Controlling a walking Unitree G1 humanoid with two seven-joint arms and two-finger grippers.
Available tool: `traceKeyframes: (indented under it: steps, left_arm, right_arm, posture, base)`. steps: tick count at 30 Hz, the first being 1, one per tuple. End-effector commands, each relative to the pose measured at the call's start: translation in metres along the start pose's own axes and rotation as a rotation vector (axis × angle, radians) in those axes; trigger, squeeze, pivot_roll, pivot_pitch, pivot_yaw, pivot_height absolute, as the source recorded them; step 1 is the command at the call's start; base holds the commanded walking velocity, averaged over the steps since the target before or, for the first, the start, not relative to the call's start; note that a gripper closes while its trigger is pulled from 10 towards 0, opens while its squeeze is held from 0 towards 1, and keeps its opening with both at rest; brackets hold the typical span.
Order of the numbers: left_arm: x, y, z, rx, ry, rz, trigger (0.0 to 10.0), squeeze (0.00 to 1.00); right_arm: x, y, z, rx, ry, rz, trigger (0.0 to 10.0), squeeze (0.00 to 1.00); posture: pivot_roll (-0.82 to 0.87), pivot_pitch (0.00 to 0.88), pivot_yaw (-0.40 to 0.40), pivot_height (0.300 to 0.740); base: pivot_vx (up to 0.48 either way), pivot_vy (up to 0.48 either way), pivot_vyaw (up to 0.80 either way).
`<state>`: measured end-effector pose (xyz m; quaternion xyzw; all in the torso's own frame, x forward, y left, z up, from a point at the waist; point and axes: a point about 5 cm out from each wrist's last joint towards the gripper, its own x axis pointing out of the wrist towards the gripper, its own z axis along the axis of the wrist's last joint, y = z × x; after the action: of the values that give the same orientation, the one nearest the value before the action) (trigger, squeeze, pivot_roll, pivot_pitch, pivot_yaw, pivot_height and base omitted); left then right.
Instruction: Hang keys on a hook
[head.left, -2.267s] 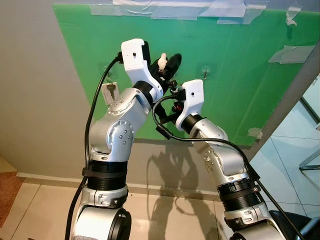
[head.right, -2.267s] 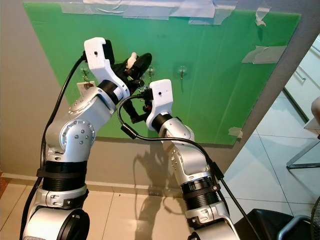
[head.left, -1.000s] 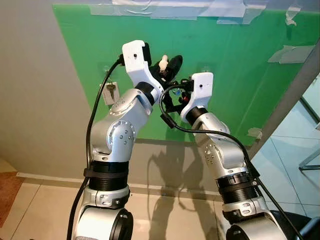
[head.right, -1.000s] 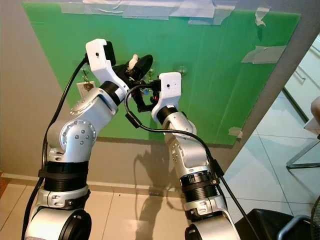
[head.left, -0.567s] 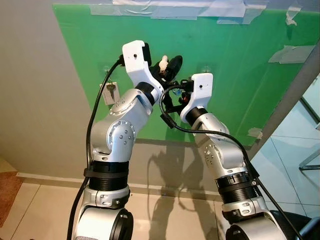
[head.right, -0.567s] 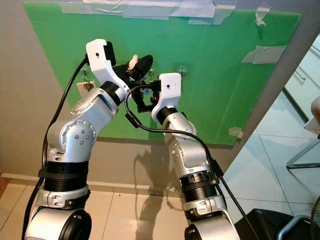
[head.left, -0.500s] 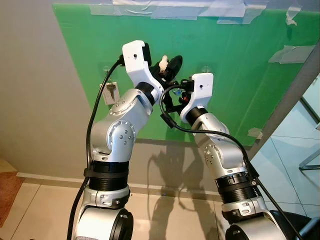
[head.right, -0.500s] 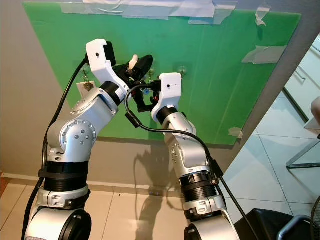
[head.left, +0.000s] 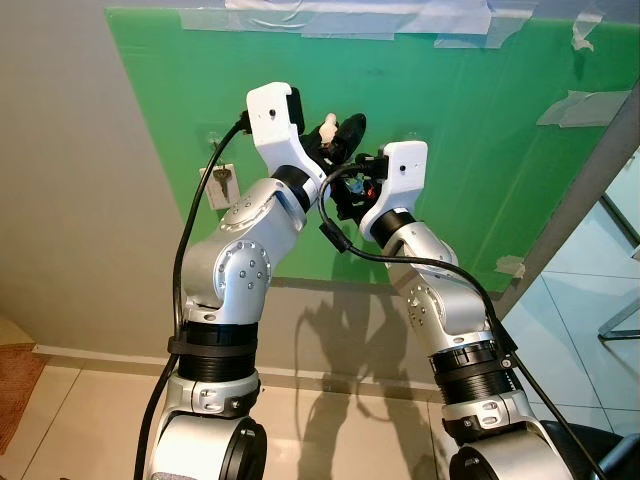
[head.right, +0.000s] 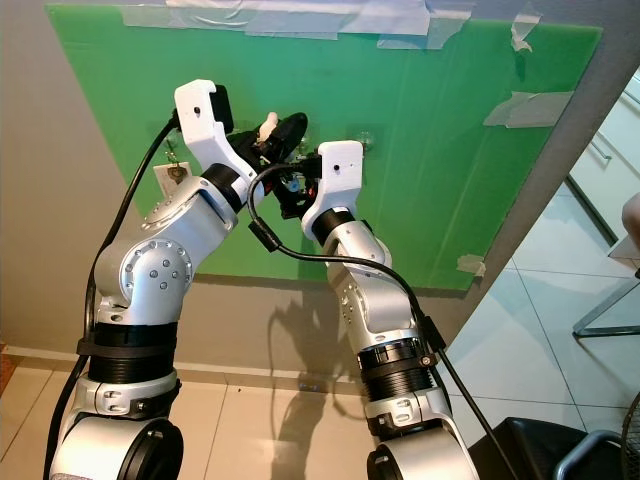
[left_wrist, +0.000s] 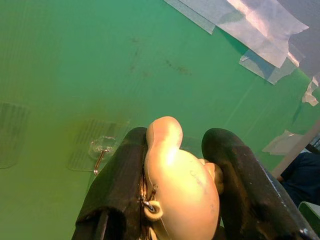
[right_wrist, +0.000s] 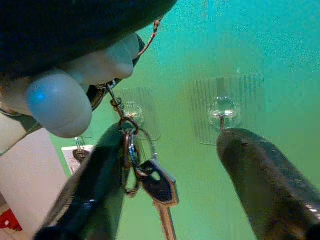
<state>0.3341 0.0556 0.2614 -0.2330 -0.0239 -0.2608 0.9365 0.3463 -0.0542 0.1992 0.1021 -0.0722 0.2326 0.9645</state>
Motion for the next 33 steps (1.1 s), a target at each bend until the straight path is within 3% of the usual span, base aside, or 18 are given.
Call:
traceKeyframes:
  steps: [1,33]
  left_arm:
    - [0.0005,-0.013,0.0034,-0.013,-0.018,-0.046,0.0,0.0]
    - [0.0011,-0.0088,0.0039,0.024,-0.019,-0.025,0.0,0.0]
  right_arm:
    - [0.0013,0.0005,0.0027,-0.002,-0.01,0.0,0.0,0.0]
    - [-0.0003,-0.0027,0.0028,-0.014,-0.018,-0.018,0.0,0.0]
  posture:
    - [-0.09,0.0,0.019,0.74]
    - [-0.09,0.0,0.024,0.74]
  base:
    - [0.0,0.0,0.0]
    - [0.0,0.0,0.0]
